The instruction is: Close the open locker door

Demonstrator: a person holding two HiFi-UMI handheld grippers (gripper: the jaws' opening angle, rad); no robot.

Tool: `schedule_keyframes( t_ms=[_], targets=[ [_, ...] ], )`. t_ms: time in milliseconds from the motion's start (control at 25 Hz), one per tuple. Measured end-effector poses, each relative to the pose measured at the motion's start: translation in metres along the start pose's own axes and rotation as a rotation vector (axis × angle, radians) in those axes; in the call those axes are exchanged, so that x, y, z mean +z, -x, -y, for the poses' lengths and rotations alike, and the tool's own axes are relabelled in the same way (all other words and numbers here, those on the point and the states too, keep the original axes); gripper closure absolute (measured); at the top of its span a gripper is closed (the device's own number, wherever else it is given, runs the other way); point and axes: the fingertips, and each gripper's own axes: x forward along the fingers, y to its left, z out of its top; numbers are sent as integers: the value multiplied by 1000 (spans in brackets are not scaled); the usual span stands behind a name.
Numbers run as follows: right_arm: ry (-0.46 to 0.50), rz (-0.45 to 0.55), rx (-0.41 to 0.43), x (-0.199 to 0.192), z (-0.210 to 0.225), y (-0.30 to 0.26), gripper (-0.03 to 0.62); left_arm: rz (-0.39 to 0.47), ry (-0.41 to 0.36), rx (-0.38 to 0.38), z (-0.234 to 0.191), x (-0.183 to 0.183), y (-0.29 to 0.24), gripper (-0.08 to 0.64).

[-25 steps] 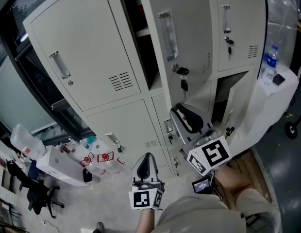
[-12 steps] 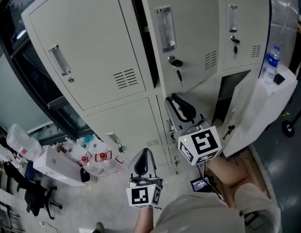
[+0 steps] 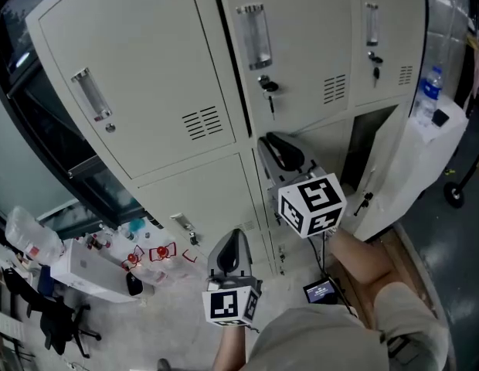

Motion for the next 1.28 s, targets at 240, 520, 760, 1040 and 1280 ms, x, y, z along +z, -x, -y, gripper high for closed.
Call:
schedule_keyframes(
  t_ms=[240, 520, 760, 1040, 1280],
  targets=[
    [16, -22, -50, -8, 7, -17, 537, -2, 5, -14, -13, -4, 1, 552],
    [-14, -43, -79, -17, 14, -32, 543, -3, 10, -33, -27, -8, -3, 552],
    [-11, -36, -107, -19, 17, -36, 546, -10, 25, -42, -37, -12, -8, 552],
    [9, -51, -110, -18, 18, -37, 560, -23, 28, -60, -33, -21, -7, 552],
    [-20, -52, -86, -23, 17, -26, 560, -46, 39, -60, -28, -29, -1, 552]
  ],
)
